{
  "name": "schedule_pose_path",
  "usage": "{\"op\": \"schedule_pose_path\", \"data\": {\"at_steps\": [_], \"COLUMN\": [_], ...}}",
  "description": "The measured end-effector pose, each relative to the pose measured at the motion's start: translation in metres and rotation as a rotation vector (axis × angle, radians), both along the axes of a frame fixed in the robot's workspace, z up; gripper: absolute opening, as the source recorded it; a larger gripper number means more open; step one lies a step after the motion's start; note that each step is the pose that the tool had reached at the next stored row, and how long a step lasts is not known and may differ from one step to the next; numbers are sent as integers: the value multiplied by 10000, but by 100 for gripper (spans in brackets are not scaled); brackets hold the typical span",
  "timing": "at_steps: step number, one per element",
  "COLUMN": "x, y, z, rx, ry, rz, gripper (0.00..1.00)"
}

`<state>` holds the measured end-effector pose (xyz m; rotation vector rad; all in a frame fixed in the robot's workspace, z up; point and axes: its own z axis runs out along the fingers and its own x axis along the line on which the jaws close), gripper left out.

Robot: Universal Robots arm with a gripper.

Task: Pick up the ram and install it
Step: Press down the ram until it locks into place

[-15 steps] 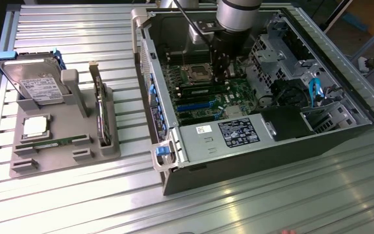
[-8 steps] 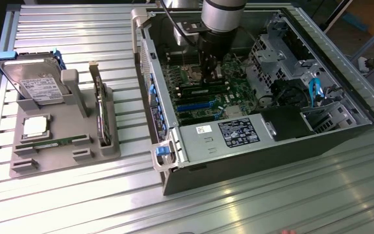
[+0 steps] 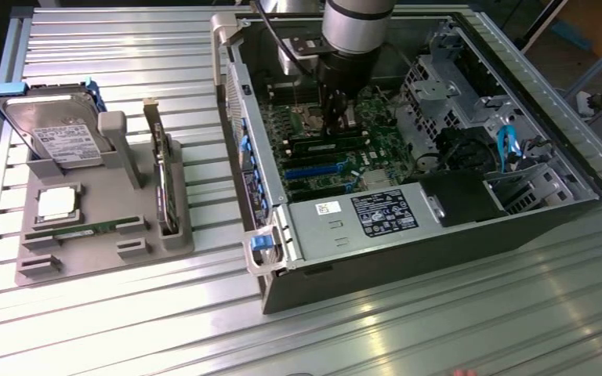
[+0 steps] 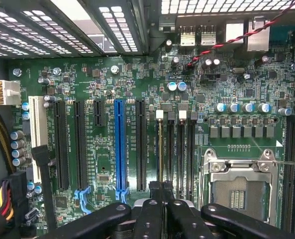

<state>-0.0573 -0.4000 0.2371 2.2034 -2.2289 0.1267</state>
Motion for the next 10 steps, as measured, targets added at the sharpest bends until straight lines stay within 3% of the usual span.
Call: {"op": "schedule_pose_path", "data": {"at_steps": [7, 10], "x": [-1, 1], "y": [0, 2], "z": [-83, -68], "rx": [-2, 3], "ry": [-10, -15], "rz": [-1, -1], "gripper": [11, 11]}}
